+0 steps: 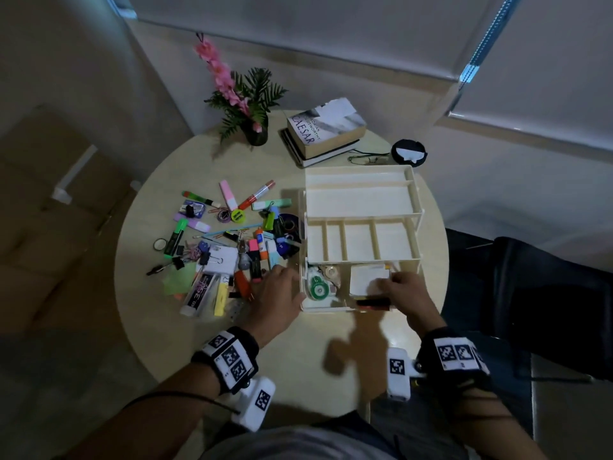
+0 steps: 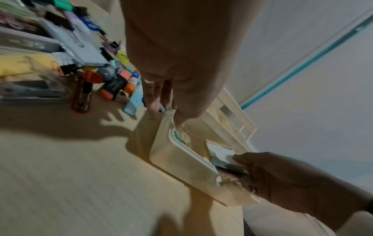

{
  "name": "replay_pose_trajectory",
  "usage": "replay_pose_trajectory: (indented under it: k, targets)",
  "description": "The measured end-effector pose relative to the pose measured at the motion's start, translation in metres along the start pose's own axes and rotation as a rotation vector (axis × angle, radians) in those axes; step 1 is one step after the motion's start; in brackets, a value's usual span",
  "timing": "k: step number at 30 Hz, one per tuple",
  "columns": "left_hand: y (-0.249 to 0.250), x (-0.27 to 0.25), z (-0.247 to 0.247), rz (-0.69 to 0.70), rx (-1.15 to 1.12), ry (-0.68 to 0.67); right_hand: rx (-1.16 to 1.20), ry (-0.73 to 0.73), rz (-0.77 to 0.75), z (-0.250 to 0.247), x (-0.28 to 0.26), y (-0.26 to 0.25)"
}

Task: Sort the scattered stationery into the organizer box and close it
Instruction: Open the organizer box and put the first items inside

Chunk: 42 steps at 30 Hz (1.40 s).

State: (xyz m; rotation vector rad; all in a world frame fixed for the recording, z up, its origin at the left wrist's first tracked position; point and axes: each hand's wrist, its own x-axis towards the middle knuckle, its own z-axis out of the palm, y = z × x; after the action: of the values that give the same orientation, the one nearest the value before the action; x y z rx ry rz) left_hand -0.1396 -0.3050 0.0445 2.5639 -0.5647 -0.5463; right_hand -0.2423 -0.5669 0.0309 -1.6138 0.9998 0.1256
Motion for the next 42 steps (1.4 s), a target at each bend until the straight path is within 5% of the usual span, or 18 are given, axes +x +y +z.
replay_pose_trajectory:
  k: [9,26,35,42]
  targets:
    - [0.013,-0.002,0.008,-0.04,0.036,-0.004,-0.199,0.084,-0.009,0.038,0.053,0.017]
    - [0.008,-0.007,0.007,-0.007,-0.049,0.001,-0.366,0.154,-0.015,0.047,0.049,0.011]
    - [-0.077,-0.014,-0.035,-0.069,-0.104,0.026,-0.92,-0.079,-0.085,0.046,0.011,-0.017]
    - [-0.176,-0.025,-0.062,-0.222,-0.129,0.069,-0.864,-0.3,-0.461,0.124,-0.054,-0.106]
